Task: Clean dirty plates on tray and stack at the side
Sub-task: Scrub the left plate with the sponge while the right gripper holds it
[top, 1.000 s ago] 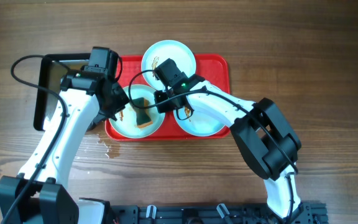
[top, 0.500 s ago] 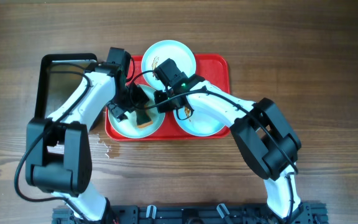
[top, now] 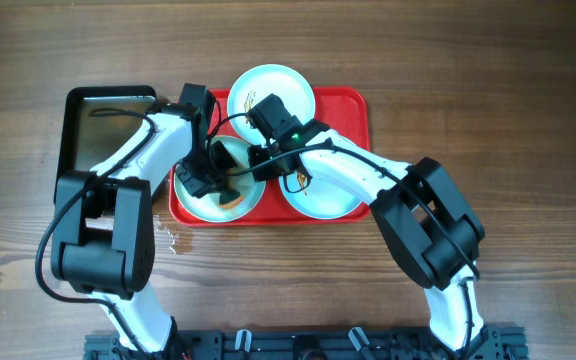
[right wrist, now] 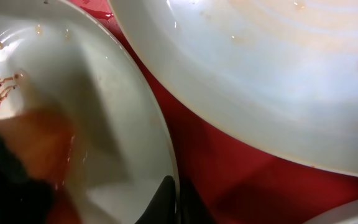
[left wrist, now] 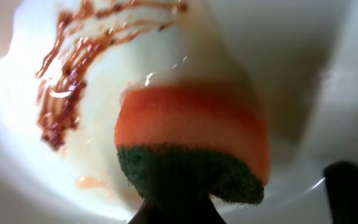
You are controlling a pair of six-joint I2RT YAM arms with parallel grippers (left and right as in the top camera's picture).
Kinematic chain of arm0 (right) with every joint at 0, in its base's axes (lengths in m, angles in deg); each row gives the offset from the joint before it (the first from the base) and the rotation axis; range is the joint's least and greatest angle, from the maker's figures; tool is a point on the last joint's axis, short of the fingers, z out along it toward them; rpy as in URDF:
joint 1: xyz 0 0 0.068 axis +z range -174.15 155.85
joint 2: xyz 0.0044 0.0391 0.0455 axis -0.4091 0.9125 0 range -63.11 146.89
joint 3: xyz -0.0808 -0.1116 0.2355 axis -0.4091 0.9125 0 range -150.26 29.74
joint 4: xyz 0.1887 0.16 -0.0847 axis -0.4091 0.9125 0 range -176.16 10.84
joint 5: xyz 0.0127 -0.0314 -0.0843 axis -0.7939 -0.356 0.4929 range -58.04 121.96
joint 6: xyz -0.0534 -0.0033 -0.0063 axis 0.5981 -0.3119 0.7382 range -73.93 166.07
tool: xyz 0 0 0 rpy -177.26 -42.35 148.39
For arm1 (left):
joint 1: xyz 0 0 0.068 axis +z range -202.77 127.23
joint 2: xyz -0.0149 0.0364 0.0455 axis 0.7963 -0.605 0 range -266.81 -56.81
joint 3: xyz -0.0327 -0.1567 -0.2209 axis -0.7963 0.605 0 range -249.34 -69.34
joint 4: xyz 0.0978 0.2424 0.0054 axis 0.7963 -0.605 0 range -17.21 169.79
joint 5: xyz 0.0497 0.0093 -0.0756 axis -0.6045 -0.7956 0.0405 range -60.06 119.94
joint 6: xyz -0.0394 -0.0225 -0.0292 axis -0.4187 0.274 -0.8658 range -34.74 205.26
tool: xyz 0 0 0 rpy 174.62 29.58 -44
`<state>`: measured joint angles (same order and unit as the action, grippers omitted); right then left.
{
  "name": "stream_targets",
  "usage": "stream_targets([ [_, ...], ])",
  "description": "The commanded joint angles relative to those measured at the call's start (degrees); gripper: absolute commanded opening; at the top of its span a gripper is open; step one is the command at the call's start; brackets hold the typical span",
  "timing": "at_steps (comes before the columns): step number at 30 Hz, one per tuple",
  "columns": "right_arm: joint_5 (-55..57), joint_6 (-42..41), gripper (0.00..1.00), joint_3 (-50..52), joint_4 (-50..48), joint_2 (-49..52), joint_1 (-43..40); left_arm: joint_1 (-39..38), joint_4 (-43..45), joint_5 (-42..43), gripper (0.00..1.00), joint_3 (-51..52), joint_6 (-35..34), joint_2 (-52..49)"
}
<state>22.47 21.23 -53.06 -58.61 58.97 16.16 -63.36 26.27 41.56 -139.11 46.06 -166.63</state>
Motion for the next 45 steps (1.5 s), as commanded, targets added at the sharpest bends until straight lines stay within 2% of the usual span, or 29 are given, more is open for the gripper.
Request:
stream_targets([
  [1,1.7,0.9,0.04,0.3,0.6,1.0,0.1,0.0,-2.0,-1.2,0.04,-3.7,5.4,3.1],
  [3,1.7,0.9,0.04,0.3,0.5,1.0,0.1,-0.1,-1.4,-1.2,0.04,-3.8,5.9,4.9],
  [7,1.7,0.9,0.04,0.3,0.1,1.0,0.1,-0.2,5.4,-1.2,0.04,-2.2,5.9,4.8],
  [13,2.1,0.8,0.04,0.3,0.1,1.0,0.1,-0.3,15.9,-1.7,0.04,5.6,5.3,4.6],
  [20,2.1,0.9,0.04,0.3,0.1,1.0,0.1,0.0,15.0,-10.7,0.04,9.5,2.7,4.1],
  [25,2.1,0.8,0.04,0.3,0.5,1.0,-0.3,0.5,7.8,-23.2,0.04,9.5,2.7,4.1],
  [27,2.1,0.8,0.04,0.3,0.6,1.0,-0.5,1.5,4.9,-25.6,0.04,9.4,2.7,4.1],
  [32,2.1,0.8,0.04,0.3,0.6,1.0,-0.6,1.4,2.3,-23.0,0.04,8.0,2.8,5.8],
  [34,2.1,0.6,0.05,0.3,0.6,1.0,-0.7,0.6,3.1,-18.6,0.04,6.7,2.8,8.2],
  [38,1.9,-0.7,0.04,0.3,0.4,1.0,-1.2,-1.4,9.9,-13.5,0.04,6.7,2.7,10.5],
  [45,1.6,-0.8,0.04,0.3,0.3,1.0,-1.2,-1.8,17.9,-8.4,0.04,6.9,2.7,4.6],
])
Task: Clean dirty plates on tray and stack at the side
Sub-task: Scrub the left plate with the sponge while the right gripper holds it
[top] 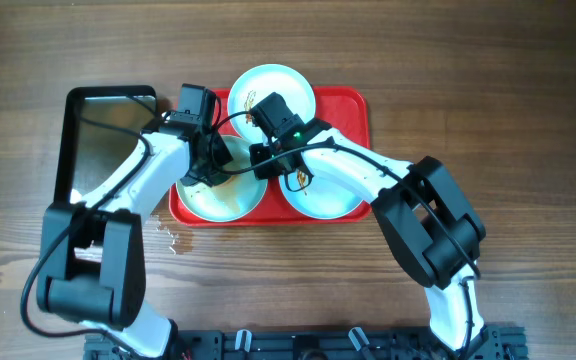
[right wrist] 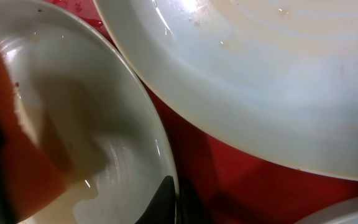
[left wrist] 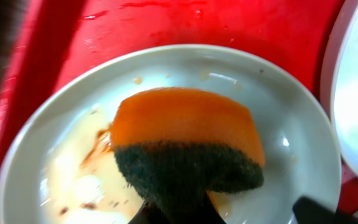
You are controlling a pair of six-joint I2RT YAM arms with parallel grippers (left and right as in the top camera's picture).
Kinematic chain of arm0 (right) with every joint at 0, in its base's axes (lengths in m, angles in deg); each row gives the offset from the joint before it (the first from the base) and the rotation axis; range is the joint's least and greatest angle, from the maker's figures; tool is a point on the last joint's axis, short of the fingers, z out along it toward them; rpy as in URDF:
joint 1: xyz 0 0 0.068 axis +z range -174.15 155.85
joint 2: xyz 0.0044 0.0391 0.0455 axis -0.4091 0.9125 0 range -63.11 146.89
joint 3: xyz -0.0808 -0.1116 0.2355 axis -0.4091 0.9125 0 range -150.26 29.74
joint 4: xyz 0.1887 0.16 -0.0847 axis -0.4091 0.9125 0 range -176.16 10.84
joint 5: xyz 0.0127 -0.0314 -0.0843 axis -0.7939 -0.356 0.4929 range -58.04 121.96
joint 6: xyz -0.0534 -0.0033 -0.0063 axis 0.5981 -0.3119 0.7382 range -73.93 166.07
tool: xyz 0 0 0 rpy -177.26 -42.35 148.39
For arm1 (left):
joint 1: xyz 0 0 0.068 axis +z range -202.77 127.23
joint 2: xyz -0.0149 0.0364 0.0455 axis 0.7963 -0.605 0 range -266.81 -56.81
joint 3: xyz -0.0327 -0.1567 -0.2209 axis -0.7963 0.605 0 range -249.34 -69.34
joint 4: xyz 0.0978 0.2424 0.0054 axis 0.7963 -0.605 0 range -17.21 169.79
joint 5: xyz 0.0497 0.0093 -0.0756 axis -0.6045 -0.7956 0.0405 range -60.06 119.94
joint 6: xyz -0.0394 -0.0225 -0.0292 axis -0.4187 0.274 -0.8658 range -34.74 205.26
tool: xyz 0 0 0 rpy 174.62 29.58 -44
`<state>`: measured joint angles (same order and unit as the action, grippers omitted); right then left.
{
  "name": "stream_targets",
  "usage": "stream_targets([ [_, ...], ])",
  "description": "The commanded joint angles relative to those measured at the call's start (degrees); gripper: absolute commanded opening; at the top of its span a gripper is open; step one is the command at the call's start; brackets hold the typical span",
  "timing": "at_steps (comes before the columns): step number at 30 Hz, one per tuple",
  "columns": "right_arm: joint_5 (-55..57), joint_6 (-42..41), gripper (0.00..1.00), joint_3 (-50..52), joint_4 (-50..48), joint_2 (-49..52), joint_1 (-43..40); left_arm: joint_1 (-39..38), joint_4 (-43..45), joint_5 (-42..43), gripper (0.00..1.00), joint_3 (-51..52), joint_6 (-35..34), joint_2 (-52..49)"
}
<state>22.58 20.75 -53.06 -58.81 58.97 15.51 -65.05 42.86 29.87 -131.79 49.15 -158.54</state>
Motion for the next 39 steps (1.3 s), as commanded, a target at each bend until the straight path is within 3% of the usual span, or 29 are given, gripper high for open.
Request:
stream_targets([
  [1,1.5,-0.3,0.04,0.3,0.5,1.0,-0.5,-0.1,1.6,3.3,0.04,-0.4,-0.8,-4.4],
  [8,1.5,-0.3,0.04,0.3,0.8,1.0,-0.6,0.4,4.4,1.3,0.04,-0.4,-0.8,-9.7],
  [12,1.5,-0.3,0.04,0.3,0.8,1.0,-0.6,4.1,-3.3,-7.3,0.04,-0.4,-3.8,-10.3],
  [14,1.5,-0.3,0.04,0.3,0.8,1.0,-0.6,5.8,-4.8,-7.3,0.04,-0.4,-3.8,-10.3],
  [20,1.6,-0.3,0.04,0.3,0.7,1.0,-0.6,7.8,-9.2,-0.5,0.04,-0.6,-3.3,-7.8],
  [26,1.6,-0.4,0.04,0.3,0.5,1.0,-0.6,5.7,-11.3,15.6,0.04,-0.6,-3.3,1.0],
  [35,1.5,-0.6,0.04,0.3,0.4,1.0,-0.6,4.0,-10.1,12.0,0.04,-0.2,-3.4,1.3],
  [39,1.5,-0.8,0.04,0.3,0.4,1.0,-0.6,4.0,-0.5,12.0,0.04,3.5,-3.5,0.9],
])
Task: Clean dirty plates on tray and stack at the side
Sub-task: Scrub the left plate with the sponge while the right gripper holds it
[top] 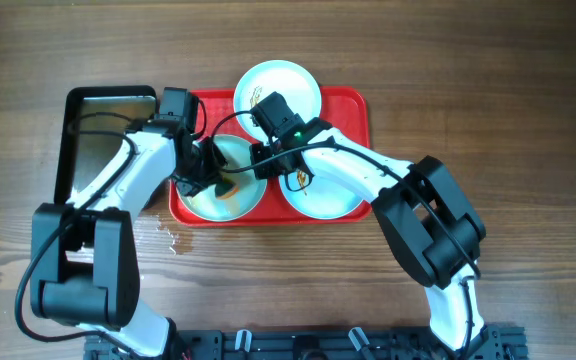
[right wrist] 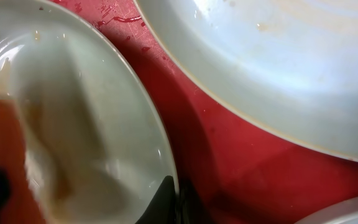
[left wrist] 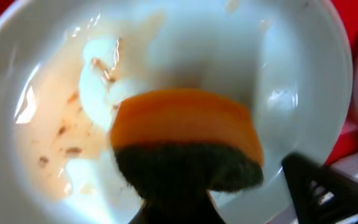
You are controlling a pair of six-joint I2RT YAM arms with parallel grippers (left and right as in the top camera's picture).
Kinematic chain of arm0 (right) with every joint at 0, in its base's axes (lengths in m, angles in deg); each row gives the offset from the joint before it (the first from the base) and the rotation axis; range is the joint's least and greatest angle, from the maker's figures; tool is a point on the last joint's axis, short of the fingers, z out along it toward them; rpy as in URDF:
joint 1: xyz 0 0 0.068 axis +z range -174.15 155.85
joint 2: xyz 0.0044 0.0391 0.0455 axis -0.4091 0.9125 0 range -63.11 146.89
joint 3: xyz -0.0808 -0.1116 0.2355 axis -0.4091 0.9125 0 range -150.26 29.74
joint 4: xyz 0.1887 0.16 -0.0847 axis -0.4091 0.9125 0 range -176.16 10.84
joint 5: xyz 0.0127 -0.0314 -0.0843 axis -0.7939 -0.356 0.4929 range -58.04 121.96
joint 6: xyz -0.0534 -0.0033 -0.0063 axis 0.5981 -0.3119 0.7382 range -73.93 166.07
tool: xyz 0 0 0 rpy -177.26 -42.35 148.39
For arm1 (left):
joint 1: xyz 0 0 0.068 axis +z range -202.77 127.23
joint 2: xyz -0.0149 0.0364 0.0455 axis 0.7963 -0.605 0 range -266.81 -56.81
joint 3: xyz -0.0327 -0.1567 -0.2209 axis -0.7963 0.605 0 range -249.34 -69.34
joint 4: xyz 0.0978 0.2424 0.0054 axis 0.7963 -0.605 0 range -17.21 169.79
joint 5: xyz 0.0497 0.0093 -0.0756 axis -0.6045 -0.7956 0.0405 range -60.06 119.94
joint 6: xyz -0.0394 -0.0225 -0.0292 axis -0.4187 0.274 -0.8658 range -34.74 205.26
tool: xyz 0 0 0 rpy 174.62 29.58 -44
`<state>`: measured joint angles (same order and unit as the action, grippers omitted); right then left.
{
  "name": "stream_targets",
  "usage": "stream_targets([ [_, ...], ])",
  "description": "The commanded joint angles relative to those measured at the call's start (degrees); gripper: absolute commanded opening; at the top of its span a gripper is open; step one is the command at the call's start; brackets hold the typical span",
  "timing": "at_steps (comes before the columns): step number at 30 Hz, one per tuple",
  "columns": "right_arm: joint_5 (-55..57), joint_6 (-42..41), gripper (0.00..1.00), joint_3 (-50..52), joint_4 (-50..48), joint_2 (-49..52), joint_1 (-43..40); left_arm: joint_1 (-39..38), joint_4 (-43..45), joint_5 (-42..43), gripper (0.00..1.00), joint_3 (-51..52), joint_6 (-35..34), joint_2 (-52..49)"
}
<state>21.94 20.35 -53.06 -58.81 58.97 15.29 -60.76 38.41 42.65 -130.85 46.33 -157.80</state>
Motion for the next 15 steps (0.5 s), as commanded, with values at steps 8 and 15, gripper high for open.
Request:
stream_targets([
  [8,2.2,-0.4,0.04,0.3,0.4,1.0,-0.4,-0.3,6.9,-3.1,0.04,4.3,-2.3,-3.7],
  [15,2.2,-0.4,0.04,0.3,0.5,1.0,-0.4,-0.2,-6.5,-24.1,0.06,4.3,-1.8,-3.7],
])
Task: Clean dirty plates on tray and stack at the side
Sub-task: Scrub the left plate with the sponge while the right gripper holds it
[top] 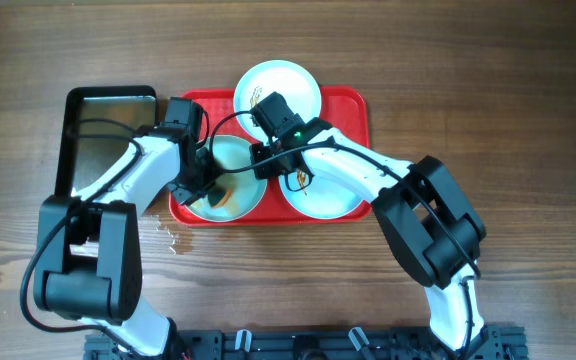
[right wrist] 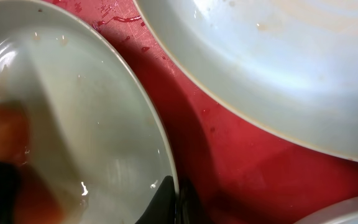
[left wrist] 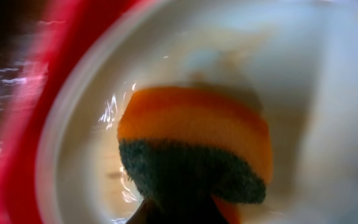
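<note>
Three white plates lie on the red tray (top: 353, 110). My left gripper (top: 200, 180) is shut on an orange and green sponge (left wrist: 191, 146), pressed into the wet front-left plate (top: 230, 185) near its left side. My right gripper (right wrist: 176, 193) is shut on that plate's right rim (right wrist: 163, 140), one finger inside and one outside. The back plate (top: 276, 88) and the front-right plate (top: 323, 195) both carry brown sauce marks. In the right wrist view the sponge (right wrist: 5, 149) shows blurred at the plate's left.
A dark rectangular pan (top: 108, 125) sits left of the tray. A small wet patch (top: 166, 237) lies on the wooden table in front of the tray's left corner.
The left gripper and sponge have shifted inside the front-left plate toward its left rim. The right gripper keeps its hold on the rim.
The sponge first lay on the front-left plate beside a brown sauce streak. Later it sat higher over the plate with only pale smears below. Then it was back on the plate's surface, and now near the left rim. The right gripper held the rim throughout.
</note>
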You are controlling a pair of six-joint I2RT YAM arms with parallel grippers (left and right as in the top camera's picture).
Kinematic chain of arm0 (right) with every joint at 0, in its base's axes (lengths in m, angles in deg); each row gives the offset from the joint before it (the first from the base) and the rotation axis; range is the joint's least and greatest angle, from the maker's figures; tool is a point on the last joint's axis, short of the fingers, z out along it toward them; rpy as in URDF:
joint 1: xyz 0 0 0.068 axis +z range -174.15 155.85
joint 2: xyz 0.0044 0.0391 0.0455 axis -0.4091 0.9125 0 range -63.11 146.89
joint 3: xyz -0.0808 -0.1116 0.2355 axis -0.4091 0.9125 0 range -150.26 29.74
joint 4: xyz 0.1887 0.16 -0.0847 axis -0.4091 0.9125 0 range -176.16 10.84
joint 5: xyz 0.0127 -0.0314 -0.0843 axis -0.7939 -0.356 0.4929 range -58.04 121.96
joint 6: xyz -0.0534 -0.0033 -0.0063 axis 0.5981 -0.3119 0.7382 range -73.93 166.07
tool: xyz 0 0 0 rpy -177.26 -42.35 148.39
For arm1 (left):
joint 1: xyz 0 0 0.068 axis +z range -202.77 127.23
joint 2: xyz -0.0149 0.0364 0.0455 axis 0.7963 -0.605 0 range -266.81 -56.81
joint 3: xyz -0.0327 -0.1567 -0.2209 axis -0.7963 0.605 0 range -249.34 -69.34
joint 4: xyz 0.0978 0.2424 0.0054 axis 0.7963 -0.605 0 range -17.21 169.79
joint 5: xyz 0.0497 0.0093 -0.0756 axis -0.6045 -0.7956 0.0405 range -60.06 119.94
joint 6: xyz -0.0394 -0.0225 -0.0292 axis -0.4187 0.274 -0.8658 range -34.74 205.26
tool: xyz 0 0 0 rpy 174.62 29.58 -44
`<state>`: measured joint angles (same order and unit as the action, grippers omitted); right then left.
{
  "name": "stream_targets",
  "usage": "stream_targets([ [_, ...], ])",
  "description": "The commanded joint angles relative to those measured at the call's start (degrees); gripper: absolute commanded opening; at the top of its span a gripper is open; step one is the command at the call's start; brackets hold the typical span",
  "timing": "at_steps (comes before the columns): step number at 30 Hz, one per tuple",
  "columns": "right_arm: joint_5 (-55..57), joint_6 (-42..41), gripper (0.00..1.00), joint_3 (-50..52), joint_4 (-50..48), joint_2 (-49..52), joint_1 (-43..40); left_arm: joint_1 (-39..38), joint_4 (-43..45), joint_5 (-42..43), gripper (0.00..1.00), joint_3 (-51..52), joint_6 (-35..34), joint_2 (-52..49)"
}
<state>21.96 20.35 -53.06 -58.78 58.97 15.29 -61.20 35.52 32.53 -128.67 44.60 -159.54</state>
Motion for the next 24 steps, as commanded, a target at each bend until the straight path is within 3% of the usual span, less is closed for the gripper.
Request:
stream_targets([
  [1,2.1,-0.4,0.04,0.3,0.5,1.0,-0.4,0.2,-4.4,-15.9,0.04,2.1,-0.1,-1.9],
  [5,2.2,-0.4,0.04,0.3,0.5,1.0,-0.4,0.3,-4.9,-18.2,0.04,0.8,-0.1,-1.9],
  [9,2.2,-0.4,0.04,0.3,0.2,1.0,-0.4,0.3,-4.3,-12.1,0.04,-2.4,-0.1,-0.5],
  [12,2.2,-1.4,0.04,0.3,-0.1,1.0,-0.4,0.3,1.4,-1.7,0.04,-2.8,-0.1,0.3],
  [14,2.1,-1.5,0.04,0.3,-0.3,1.0,-0.4,0.3,3.9,0.8,0.04,-2.7,-0.1,0.2],
  [24,2.1,-1.4,0.04,0.3,-0.2,1.0,-0.4,-2.3,9.6,4.2,0.04,-1.2,-0.1,-5.7],
])
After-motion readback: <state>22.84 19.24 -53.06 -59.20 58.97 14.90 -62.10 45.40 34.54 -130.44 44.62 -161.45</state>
